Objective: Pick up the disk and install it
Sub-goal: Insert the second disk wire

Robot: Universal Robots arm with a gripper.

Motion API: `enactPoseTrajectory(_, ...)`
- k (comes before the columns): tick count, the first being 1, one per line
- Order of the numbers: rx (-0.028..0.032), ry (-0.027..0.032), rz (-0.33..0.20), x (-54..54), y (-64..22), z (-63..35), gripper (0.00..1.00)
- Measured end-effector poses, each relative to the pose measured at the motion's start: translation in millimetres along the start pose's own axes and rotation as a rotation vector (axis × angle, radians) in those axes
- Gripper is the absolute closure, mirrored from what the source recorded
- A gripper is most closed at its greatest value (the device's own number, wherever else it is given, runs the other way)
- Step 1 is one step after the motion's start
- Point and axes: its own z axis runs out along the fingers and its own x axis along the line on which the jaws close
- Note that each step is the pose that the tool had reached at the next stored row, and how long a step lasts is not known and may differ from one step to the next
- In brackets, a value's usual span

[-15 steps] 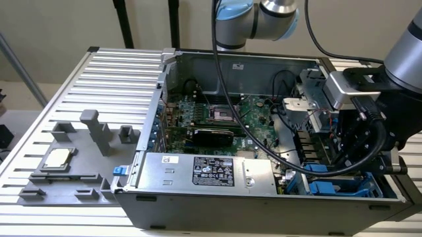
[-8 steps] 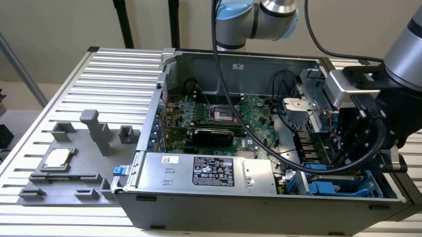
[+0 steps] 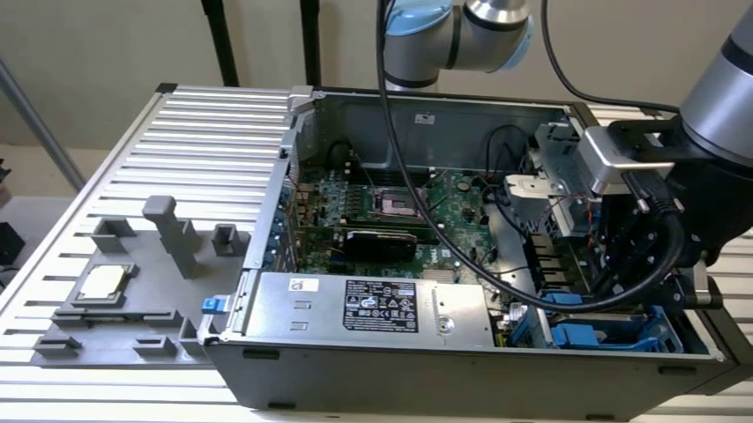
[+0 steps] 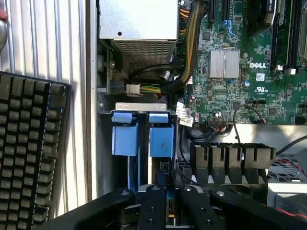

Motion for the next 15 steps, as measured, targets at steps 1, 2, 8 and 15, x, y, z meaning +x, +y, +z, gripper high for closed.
enactPoseTrajectory(1, 0.0000, -0.0001, 0.000, -0.1, 0.0, 0.1, 0.83)
enactPoseTrajectory(2, 0.0000, 0.0000, -0.001, -0.4, 0.0, 0.1, 0.83)
enactPoseTrajectory(8, 0.0000, -0.0003, -0.006, -1.3, 0.0, 0.2, 0.83)
enactPoseTrajectory(15, 0.0001, -0.0005, -0.011, -2.4, 0.1, 0.3, 0.83)
